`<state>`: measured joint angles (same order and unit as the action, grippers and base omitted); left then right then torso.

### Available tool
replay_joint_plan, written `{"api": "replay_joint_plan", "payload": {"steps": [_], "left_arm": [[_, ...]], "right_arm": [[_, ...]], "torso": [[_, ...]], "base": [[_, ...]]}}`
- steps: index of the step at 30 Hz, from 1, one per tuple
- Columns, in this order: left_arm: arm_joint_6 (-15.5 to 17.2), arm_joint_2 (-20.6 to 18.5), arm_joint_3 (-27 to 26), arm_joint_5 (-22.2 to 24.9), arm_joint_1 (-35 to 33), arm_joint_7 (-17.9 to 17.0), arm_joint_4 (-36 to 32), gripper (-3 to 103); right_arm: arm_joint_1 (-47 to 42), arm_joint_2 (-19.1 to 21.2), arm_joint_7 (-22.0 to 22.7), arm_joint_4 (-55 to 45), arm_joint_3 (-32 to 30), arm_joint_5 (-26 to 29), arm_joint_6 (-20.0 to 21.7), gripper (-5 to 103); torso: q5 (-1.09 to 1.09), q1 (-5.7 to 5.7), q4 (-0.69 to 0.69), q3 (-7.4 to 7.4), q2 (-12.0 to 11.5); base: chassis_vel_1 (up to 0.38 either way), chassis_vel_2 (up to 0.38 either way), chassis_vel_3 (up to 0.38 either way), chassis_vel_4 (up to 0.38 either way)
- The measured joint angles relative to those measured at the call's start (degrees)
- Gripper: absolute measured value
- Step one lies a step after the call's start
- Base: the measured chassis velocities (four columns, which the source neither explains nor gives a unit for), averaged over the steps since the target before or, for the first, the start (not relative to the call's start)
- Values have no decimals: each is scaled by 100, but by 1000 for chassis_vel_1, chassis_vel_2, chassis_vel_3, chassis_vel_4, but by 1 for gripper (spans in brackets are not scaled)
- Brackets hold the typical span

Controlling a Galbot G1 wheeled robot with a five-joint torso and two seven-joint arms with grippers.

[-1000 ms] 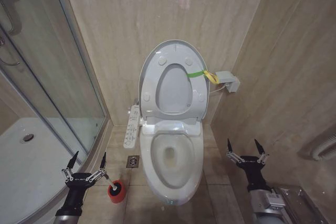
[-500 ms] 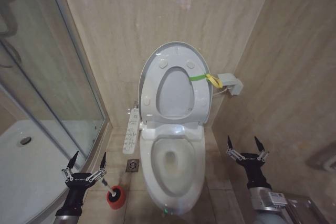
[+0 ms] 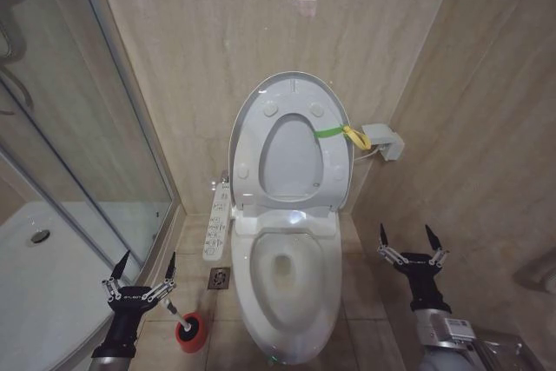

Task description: Open the toilet lid, clean the toilet bowl with a toilet brush, close the toilet lid, and flush.

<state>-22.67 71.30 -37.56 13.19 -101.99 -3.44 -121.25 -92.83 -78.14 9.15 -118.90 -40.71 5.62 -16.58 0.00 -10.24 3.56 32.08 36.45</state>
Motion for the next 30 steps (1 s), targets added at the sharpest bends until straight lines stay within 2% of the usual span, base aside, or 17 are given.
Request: {"api": "replay_joint_plan", "payload": {"steps": [4,7,10,21,30], "left_arm": [[0,0,0,0,1,0,0,100],[0,0,0,0,2,0,0,100],[0,0,0,0,2,0,0,100],[0,0,0,0,0,0,0,100],[0,0,1,0,1,0,0,100]], "right_arm": [[102,-8,136,12,-3,-156,141,100],[380,-7,176,228,-19,-575,-30,100],[522,8,177,319,-12,-658,-61,100],[1194,274,291,638,26,-289,125,100],[2199,634,352,1372,192,-89,312,100]], "torso": [[0,-6,-1,2,-1],[0,-7,0,2,-2],[0,-7,-2,2,-2],[0,-2,0,1,-1],[0,-4,-1,1,-1]], "base": [[-123,107,130,-117],[-103,87,94,-107],[-47,40,38,-48],[0,0,0,0],[0,0,0,0]]}}
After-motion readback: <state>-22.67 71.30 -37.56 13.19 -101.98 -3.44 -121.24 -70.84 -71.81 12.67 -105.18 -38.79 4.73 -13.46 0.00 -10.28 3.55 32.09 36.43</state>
